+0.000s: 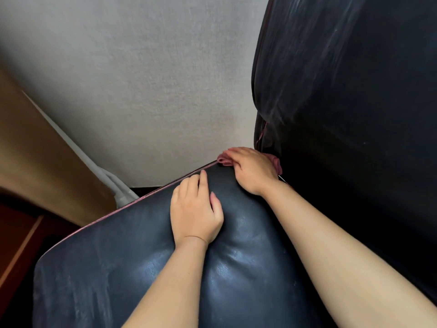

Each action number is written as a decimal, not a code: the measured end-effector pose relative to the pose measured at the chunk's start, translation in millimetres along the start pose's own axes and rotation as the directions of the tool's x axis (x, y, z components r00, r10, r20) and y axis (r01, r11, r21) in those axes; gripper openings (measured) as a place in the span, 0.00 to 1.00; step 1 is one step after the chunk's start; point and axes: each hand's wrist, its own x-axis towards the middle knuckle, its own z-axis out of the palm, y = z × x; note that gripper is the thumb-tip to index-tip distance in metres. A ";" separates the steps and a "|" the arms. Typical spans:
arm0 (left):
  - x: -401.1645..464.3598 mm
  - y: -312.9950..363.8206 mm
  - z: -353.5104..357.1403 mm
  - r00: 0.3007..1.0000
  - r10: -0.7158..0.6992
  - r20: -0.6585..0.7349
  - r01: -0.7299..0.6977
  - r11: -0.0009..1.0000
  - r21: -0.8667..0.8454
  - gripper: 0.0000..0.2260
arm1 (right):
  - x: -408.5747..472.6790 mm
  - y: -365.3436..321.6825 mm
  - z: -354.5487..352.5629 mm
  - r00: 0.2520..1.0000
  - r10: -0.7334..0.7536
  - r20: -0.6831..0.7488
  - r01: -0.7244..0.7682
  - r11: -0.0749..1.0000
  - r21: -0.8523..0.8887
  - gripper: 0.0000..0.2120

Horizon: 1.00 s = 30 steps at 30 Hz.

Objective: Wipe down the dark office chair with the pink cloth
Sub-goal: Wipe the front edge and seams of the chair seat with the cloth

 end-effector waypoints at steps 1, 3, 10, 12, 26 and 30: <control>-0.2 -0.2 -0.8 0.999 -0.033 0.002 0.033 0.999 0.015 0.23 | 4.1 0.5 1.0 1.000 0.009 -0.006 -0.009 1.000 0.012 0.20; -0.2 0.1 -1.5 0.998 -0.068 0.001 0.068 0.997 0.029 0.23 | 7.2 0.1 3.3 0.998 0.061 -0.028 -0.061 0.998 0.026 0.20; 0.8 0.7 2.6 0.998 -0.058 -0.021 0.058 0.998 0.022 0.20 | -6.7 -4.2 8.6 0.936 0.212 -0.279 -0.201 0.977 0.068 0.18; 1.0 0.6 3.7 0.998 -0.051 -0.020 0.052 0.999 0.018 0.21 | -7.5 -4.1 10.8 0.925 0.228 -0.303 -0.233 0.972 0.023 0.16; 2.5 0.8 3.7 0.999 -0.036 0.000 0.036 0.999 0.041 0.21 | -11.3 -5.2 2.7 0.997 0.062 -0.050 -0.065 0.996 -0.063 0.21; 3.0 0.9 3.3 1.000 -0.029 -0.005 0.029 0.999 0.039 0.21 | 11.6 -1.9 0.0 0.993 0.120 0.006 -0.120 0.993 -0.003 0.20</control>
